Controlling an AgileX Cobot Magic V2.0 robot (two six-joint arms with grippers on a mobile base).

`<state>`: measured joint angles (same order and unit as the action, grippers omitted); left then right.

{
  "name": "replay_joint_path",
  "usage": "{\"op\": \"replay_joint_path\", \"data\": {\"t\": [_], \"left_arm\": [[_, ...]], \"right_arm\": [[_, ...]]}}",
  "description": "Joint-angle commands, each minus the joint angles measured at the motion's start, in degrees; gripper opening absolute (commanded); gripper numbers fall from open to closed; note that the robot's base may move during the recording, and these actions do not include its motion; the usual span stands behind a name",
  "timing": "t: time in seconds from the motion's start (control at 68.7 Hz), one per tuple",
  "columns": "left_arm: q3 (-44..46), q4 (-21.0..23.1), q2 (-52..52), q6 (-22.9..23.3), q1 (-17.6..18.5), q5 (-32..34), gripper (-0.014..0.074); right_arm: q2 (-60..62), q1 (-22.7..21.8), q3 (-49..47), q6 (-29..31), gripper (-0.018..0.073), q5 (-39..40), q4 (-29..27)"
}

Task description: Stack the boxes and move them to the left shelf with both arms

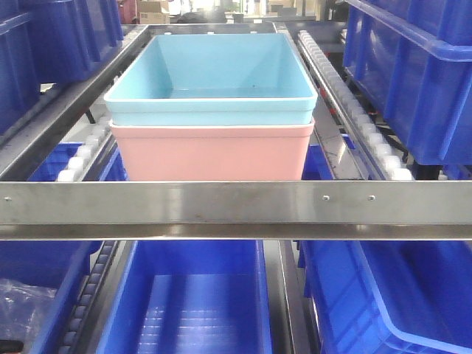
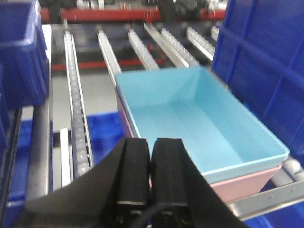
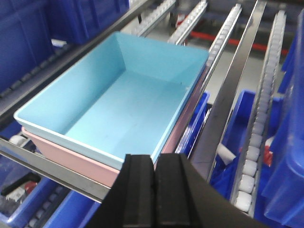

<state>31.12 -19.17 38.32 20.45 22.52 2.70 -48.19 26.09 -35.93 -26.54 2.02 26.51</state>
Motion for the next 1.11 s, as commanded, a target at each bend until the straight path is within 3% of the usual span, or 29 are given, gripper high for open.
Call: {"op": "replay_joint_path", "data": {"t": [0.0, 0.306, 0.918, 1.034, 1.092], "left_arm": [[-0.3, -0.2, -4.9, -0.1, 0.2, 4.9, -0.0003], [-3.8, -0.2, -14.9, -0.1, 0.2, 5.0, -0.0003], [-3.8, -0.2, -14.9, -0.1, 0.2, 5.3, -0.0003], [-3.8, -0.2, -14.9, -0.1, 0.2, 5.3, -0.0003], [-3.8, -0.2, -14.9, -0.1, 0.2, 5.3, -0.0003]], "right_arm": [[4.9, -0.1, 0.6, 0.4, 0.0055, 2.8, 1.0], [18.2, -0.1, 6.5, 0.4, 0.0055, 0.6, 1.0], [18.2, -0.1, 7.0, 0.4, 0.0055, -0.2, 0.9], [19.8, -1.4, 7.9, 0.4, 0.0055, -2.3, 0.9], [22.6, -4.4, 10.3, 0.4, 0.0055, -2.0, 0.9]]}}
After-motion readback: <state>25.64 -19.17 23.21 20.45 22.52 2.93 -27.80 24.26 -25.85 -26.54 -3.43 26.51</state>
